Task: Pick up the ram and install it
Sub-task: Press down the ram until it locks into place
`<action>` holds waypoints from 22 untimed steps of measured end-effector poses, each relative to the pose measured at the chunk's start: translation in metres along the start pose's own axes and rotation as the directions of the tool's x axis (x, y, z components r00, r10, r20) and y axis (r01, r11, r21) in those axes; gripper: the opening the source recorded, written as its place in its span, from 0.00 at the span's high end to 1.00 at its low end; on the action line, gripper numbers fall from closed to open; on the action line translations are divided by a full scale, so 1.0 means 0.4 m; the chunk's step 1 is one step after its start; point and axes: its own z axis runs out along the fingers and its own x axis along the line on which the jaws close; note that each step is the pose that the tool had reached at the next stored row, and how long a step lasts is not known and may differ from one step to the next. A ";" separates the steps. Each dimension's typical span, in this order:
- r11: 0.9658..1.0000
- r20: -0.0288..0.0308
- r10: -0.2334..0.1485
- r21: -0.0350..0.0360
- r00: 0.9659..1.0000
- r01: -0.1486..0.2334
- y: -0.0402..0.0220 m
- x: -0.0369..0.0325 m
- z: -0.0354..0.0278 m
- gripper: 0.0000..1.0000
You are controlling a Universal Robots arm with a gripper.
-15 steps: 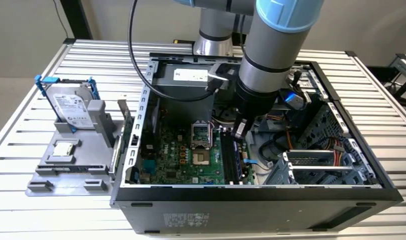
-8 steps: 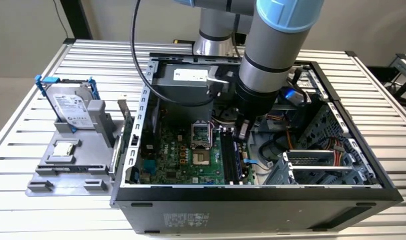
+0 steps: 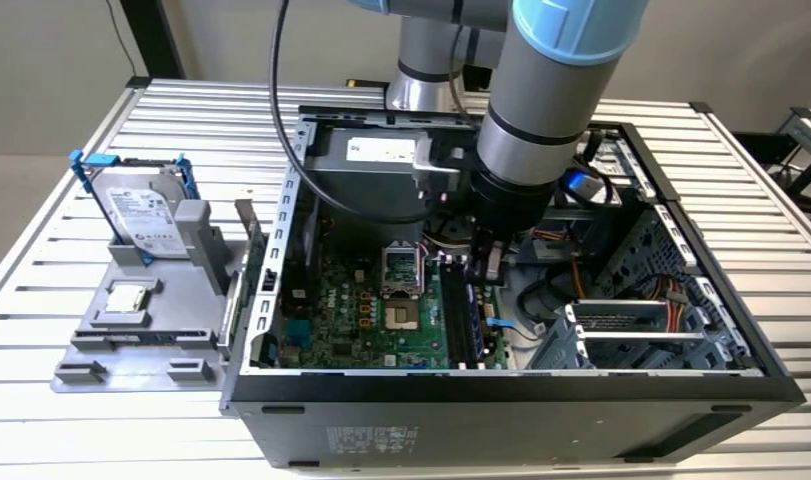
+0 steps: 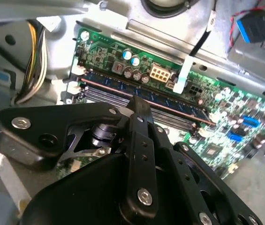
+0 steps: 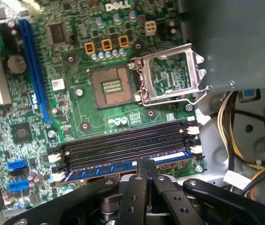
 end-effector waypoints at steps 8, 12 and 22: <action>0.997 -0.001 -0.078 -0.001 0.997 0.078 -0.002 0.000 0.001 1.00; 0.996 -0.001 -0.090 -0.002 0.996 0.090 -0.003 0.001 0.000 1.00; 0.996 -0.001 -0.091 -0.002 0.996 0.091 -0.005 0.010 0.004 1.00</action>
